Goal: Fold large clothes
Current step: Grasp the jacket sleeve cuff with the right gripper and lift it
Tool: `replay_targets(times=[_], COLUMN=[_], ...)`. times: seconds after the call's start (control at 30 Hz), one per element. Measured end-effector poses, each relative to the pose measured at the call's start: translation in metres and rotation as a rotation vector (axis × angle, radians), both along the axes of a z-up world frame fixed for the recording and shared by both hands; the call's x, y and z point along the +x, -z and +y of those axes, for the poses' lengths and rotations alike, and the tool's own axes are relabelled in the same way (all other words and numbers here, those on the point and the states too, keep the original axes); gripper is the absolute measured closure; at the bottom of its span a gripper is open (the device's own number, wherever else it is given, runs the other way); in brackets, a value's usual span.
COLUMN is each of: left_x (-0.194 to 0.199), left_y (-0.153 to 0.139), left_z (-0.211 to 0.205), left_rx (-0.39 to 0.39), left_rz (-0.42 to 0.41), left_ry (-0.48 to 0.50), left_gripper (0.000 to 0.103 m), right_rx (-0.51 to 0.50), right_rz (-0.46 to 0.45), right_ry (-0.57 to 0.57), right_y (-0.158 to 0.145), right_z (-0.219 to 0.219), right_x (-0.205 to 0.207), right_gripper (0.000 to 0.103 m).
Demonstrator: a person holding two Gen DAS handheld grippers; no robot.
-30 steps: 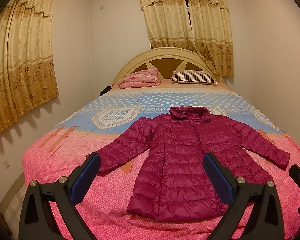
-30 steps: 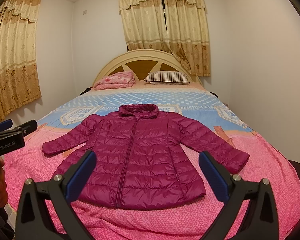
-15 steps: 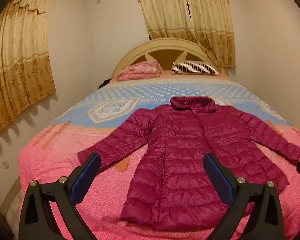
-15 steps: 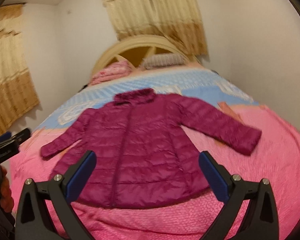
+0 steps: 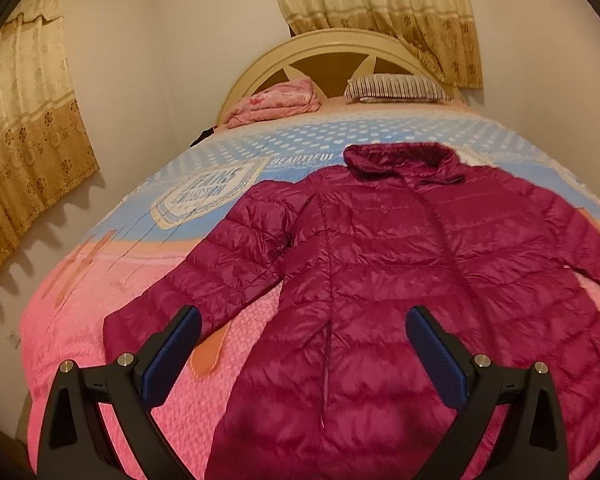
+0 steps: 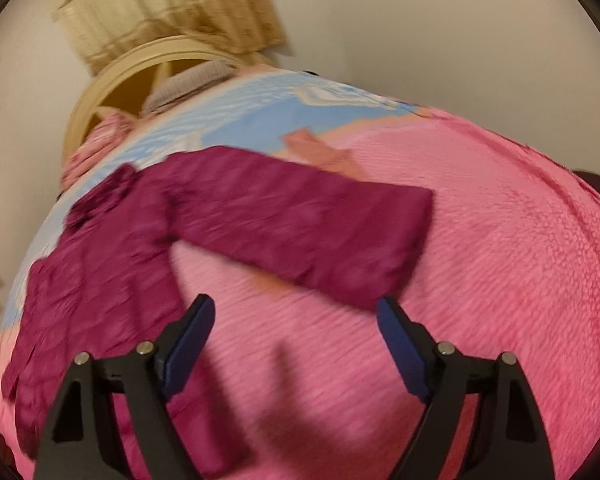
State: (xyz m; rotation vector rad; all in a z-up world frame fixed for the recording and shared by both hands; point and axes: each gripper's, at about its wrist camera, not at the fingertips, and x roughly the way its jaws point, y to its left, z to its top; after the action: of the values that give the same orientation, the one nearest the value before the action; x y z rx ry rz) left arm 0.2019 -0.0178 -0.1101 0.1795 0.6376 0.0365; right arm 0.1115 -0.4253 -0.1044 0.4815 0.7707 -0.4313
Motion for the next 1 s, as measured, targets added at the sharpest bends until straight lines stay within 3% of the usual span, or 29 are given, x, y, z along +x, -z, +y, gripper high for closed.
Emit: replay_targets(times=[0.1,0.27,0.33,0.47,0.53,0.63,1.0], left_x=[0.02,0.041,0.046,0.049,0.052,0.054,0.064], left_y=[0.01,0.021,0.024,0.028,0.028,0.023,-0.001], left_z=[0.001,0.005,0.006,0.01,0.013,0.019,0.054], left_rx=[0.023,0.041,0.045,0.051,0.05,0.056,0.041], left_rz=[0.016,0.051,0.058,0.073,0.078,0.066,0.028], left_ry=[-0.012,-0.027,-0.026,-0.029,-0.034,-0.045,-0.105], left_gripper=[0.001,0.001,0.001,0.001,0.001,0.001,0.001], right_rx=[0.001,0.049,0.053,0.044,0.049,0.043,-0.197], right_rz=[0.032,0.075,0.091,0.116,0.117,0.113,0.003], right_ry=[0.043,0.061,0.051,0.007,-0.012,-0.039,-0.193], right_y=[0.005,0.02,0.026,0.033,0.031,0.022,-0.062], right_z=[-0.025,-0.051,-0.052,-0.053,-0.057,-0.059,-0.006], right_x=[0.009,0.026,0.033,0.045,0.047,0.052,0.091], right_gripper=[0.019,0.03,0.044,0.059,0.075,0.085,0.092])
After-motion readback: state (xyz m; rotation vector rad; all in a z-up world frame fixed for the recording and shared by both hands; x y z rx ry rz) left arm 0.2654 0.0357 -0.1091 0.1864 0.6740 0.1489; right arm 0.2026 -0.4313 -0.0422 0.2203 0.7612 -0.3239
